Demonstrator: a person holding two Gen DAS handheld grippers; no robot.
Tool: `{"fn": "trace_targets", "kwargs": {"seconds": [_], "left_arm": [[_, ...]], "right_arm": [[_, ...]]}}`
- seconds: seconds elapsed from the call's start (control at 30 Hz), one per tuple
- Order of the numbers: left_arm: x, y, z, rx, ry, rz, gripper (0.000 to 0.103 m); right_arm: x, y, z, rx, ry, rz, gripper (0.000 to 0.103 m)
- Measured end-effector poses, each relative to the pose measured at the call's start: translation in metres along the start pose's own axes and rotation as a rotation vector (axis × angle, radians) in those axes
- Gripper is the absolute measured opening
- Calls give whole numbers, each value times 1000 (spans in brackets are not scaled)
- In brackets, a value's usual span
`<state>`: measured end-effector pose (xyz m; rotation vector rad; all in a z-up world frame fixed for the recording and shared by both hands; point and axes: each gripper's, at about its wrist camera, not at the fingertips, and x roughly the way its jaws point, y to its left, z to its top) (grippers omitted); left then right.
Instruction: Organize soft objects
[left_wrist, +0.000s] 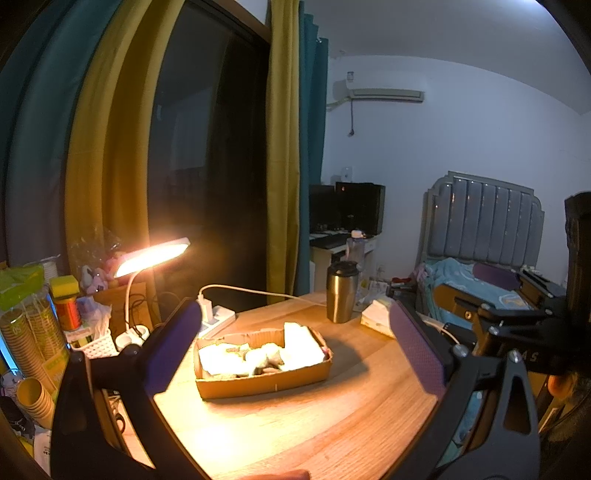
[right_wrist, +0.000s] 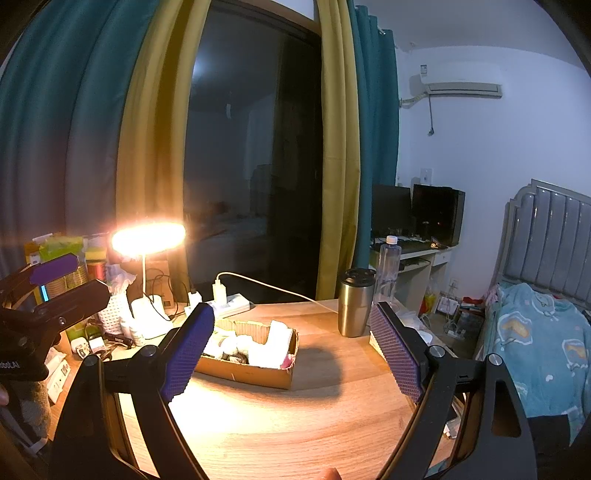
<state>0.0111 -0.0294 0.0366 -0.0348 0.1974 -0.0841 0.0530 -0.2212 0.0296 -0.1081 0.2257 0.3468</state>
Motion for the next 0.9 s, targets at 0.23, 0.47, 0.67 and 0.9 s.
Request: {"fn": "trace_targets", "kwargs": {"seconds": [0.23,0.47,0.67,0.9], "left_arm": [[0,0,0,0,1,-1,102],[0,0,0,0,0,0,102],[1,-1,-1,1,2,-1,102],[2,-3,-4,3,-10,-6,102]], "right_arm": [[0,0,0,0,0,0,89],[0,0,0,0,1,0,89],[-1,-1,-1,2,3,2,89],[0,-1,-2,2,2,2,89]]}}
